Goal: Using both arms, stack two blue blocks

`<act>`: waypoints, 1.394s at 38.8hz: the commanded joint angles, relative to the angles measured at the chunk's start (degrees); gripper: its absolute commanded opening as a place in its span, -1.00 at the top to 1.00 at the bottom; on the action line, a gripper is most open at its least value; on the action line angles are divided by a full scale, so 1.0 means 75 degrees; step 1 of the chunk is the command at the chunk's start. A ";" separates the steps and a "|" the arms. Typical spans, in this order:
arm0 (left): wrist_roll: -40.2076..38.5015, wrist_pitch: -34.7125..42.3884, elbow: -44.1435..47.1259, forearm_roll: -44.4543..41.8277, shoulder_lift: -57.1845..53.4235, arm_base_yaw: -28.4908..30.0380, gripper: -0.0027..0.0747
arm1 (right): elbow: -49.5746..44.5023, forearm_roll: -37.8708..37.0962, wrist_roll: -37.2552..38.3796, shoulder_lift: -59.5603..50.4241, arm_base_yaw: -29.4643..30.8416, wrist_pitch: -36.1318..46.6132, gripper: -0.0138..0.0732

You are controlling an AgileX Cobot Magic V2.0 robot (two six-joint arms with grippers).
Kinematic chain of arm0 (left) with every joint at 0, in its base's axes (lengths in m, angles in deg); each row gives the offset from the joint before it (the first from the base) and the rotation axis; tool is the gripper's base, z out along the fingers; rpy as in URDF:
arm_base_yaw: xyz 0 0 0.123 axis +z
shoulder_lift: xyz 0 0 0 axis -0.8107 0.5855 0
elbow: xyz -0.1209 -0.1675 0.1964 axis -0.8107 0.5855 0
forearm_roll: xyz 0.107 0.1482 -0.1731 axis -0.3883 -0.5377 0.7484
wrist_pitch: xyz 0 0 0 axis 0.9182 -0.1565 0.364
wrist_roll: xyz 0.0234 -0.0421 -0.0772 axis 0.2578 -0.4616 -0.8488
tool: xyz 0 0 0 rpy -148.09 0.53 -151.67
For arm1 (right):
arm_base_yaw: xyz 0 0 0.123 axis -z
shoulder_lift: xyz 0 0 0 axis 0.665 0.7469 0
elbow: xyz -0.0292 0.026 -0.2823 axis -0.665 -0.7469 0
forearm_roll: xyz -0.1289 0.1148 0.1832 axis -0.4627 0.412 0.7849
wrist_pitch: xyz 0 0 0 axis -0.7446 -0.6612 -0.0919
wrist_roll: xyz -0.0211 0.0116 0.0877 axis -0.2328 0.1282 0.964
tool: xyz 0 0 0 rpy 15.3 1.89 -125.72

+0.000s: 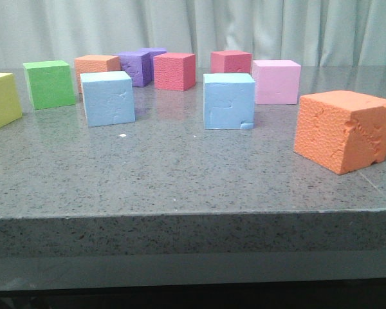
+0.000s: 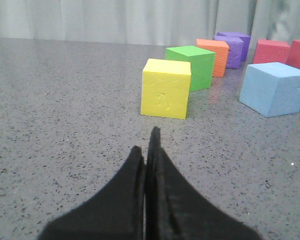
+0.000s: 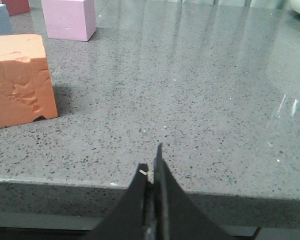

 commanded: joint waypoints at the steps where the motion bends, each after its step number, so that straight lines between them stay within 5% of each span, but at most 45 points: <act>1: -0.0019 0.0676 0.0015 0.0063 -0.0136 0.0002 0.98 | 0.0043 0.0045 -0.0043 -0.0075 0.0037 0.0601 0.82; 34: -0.0019 0.0885 0.0015 0.0063 -0.0136 0.0002 0.98 | 0.0043 0.0045 -0.0043 -0.0075 0.0037 0.0625 0.82; 54: -0.0019 0.2795 0.0015 0.0063 -0.0136 0.0002 0.98 | 0.0043 0.0045 -0.0043 -0.0075 0.0037 0.0667 0.82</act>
